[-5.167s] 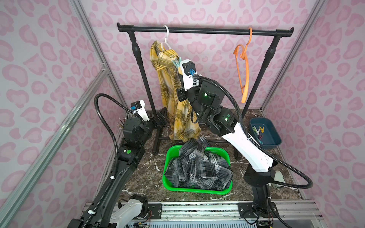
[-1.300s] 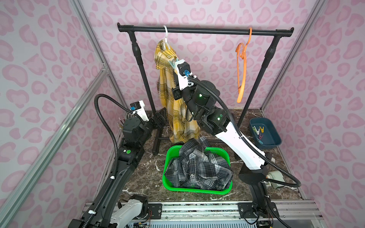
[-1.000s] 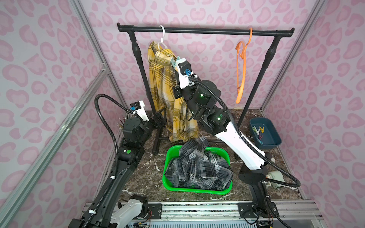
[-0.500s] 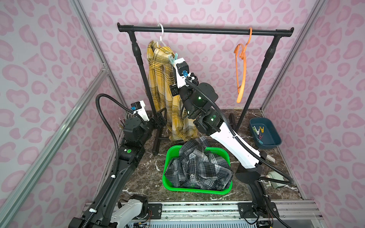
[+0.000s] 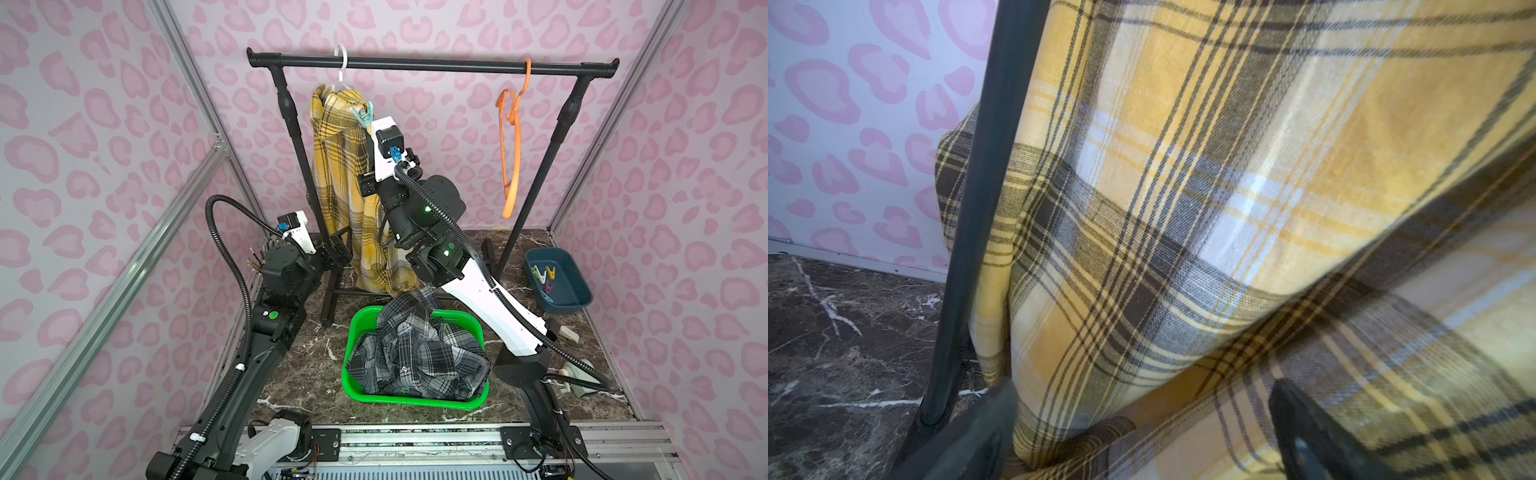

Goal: Remove the clothespins securing long-sleeve shirts to the hanger
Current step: Pick up the hanger from the clothesline.

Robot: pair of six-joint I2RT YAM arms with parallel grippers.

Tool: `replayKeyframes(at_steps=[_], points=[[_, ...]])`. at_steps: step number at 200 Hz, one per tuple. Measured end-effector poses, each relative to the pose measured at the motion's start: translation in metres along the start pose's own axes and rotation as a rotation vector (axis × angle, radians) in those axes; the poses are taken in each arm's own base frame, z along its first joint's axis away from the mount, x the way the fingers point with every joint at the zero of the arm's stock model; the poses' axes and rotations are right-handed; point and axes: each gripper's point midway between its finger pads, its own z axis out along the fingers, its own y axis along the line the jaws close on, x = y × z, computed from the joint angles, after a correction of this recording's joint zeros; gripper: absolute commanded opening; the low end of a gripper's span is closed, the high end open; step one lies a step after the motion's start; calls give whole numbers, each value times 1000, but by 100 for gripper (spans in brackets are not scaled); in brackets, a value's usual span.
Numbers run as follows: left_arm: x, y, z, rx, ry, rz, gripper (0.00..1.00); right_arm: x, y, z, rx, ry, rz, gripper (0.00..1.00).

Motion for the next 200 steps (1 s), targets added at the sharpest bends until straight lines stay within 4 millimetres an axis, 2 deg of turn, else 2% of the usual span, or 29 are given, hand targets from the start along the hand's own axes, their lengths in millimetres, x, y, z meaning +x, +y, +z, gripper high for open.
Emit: replayKeyframes(at_steps=[78, 129, 167, 200], points=[[-2, -2, 0, 8, -1, -6, 97, -5, 4, -1, -13, -23, -27, 0], [-3, -3, 0, 9, -3, -5, 97, -18, 0, -8, -76, -3, -13, 0], [-2, -2, 1, 8, -1, -6, 97, -2, 8, -8, -96, 22, -35, 0], [-2, -2, 3, 8, -3, -6, 97, -3, 14, -2, -90, -24, -42, 0]])
